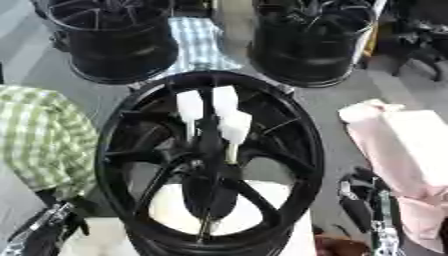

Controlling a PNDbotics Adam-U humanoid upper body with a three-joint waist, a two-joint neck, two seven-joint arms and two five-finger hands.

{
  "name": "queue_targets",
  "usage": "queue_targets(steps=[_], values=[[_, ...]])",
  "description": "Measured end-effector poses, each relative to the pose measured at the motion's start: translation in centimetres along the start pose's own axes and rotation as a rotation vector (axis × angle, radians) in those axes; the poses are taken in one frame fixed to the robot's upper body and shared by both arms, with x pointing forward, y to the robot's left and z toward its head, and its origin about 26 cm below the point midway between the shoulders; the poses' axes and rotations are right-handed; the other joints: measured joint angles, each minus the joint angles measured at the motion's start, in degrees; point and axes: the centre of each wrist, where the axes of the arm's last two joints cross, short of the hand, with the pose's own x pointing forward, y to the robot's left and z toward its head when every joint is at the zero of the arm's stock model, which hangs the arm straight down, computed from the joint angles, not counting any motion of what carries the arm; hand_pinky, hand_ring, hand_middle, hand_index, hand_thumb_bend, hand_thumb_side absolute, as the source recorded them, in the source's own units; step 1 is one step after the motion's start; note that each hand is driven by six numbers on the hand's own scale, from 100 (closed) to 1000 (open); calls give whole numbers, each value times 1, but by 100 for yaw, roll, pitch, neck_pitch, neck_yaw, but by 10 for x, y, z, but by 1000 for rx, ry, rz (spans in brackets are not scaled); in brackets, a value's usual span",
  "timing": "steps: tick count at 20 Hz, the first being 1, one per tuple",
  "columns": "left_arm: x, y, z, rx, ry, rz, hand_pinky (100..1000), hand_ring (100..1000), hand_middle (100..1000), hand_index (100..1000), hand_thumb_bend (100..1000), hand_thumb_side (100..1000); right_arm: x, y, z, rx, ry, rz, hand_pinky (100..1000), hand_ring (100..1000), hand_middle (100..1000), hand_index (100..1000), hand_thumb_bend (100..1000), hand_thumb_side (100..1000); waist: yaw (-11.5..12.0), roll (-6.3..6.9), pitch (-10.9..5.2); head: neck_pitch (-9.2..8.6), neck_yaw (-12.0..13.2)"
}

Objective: Pull the pin out of the wheel hub.

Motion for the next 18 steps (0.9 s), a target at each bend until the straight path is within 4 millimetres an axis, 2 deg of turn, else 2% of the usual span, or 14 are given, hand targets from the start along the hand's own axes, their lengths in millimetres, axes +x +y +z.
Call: queue_targets(steps=[14,18], values=[[4,1,-1,-1,-13,0,454,119,563,696,100,866,4,-1,-1,-12,-17,-20,718,642,715,798,104,336,237,-15,32,0,-23],[5,2,-2,-1,-19,0,455,130,560,695,100,866,12,-20,5,-79,-38,-7,723,645,720,803,100,342,225,-43,33,0,6]])
